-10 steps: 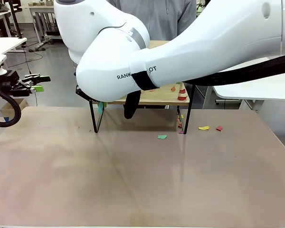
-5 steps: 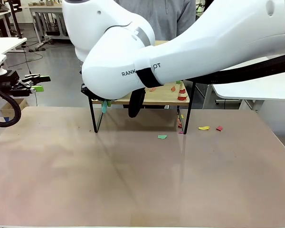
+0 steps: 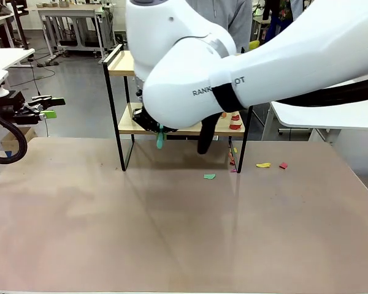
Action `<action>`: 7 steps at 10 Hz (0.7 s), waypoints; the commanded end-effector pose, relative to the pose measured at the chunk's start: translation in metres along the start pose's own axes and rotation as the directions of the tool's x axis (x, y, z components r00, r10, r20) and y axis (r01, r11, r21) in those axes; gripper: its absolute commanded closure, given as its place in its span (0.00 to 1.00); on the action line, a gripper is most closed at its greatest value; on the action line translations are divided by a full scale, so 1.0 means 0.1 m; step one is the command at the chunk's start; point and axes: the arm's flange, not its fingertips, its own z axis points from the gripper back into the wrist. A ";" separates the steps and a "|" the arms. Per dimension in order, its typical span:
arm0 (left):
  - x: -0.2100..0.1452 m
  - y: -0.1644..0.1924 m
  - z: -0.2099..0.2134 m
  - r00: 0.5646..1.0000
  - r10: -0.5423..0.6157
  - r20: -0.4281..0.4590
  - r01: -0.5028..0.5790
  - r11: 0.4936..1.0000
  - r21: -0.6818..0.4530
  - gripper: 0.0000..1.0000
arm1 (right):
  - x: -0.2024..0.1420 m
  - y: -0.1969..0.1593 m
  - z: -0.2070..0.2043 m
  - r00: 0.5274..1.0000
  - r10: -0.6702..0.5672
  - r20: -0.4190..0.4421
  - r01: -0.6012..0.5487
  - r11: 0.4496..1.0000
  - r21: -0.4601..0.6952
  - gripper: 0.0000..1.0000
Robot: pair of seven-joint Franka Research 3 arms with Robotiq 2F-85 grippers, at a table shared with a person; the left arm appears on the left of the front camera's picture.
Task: Clean the shelf.
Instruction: Clean the specific section of the Shelf indicated by the human with the Duster.
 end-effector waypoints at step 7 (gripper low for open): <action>0.03 -0.01 0.00 1.000 -0.013 0.004 0.013 1.000 0.003 0.00 | 0.07 -1.25 0.03 0.996 -0.056 -0.075 0.062 0.995 0.073 0.87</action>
